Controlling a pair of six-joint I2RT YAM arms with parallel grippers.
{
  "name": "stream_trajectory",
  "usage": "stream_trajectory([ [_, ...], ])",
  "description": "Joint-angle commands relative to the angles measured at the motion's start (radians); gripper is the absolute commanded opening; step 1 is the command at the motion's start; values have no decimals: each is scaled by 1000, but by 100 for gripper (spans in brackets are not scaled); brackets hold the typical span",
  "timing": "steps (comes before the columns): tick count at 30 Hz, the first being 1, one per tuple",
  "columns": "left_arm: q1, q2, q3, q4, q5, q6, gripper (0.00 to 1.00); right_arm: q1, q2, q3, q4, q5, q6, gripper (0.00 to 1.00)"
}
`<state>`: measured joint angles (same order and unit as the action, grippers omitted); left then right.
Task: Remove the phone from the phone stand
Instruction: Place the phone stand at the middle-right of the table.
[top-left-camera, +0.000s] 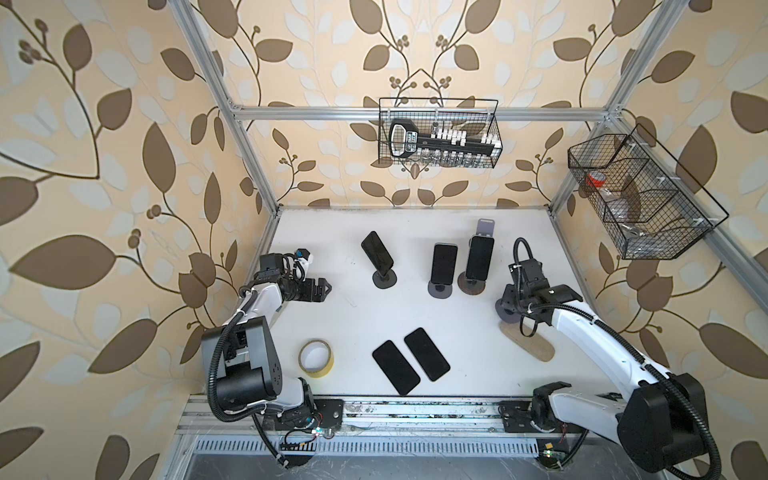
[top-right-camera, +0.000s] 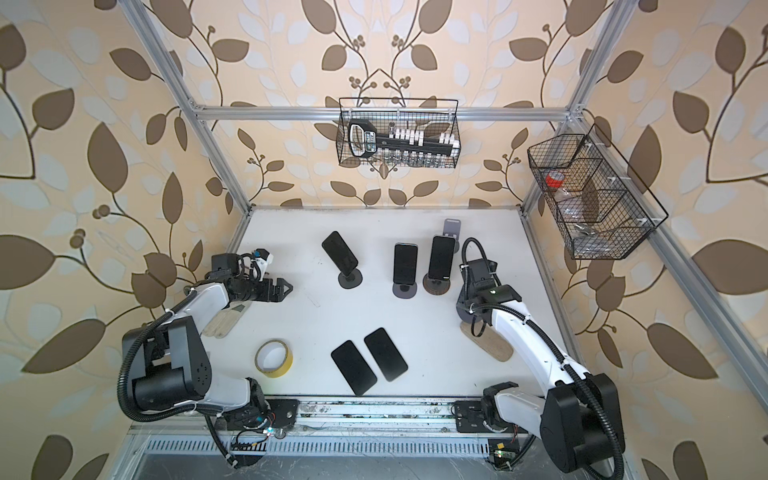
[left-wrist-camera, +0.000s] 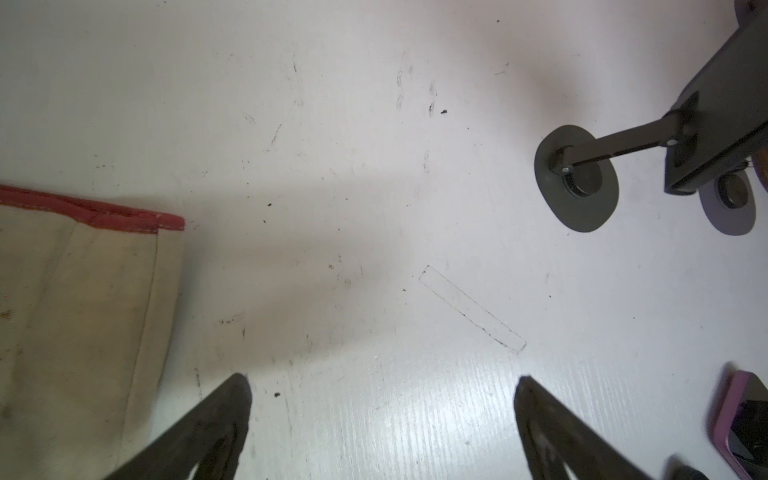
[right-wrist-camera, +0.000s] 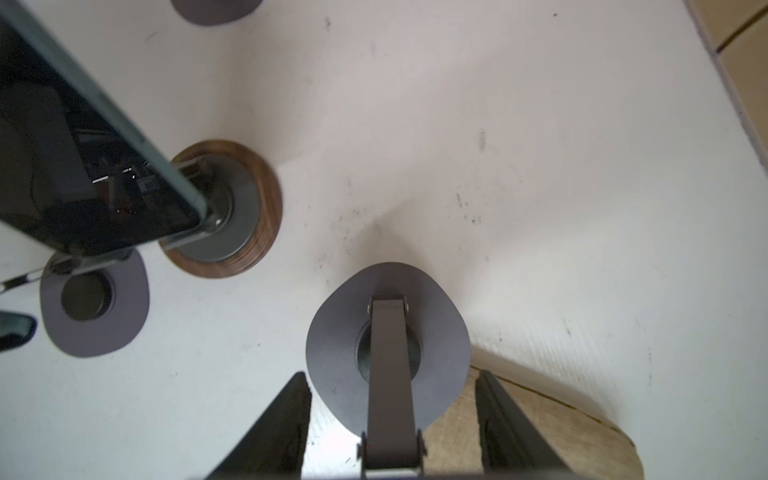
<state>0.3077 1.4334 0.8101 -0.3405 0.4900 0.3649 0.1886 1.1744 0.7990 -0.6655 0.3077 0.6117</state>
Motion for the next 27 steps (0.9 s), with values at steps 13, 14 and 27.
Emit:
stream_trajectory([
  [13, -1, -5, 31, -13, 24, 24, 99, -91, 173, 170, 142, -55, -168, 56],
  [14, 0, -4, 32, -13, 24, 24, 99, -92, 192, 190, 139, -34, -173, 56],
  [27, -1, -1, 33, -14, 20, 23, 99, -140, 395, 346, 192, -87, -202, 57],
])
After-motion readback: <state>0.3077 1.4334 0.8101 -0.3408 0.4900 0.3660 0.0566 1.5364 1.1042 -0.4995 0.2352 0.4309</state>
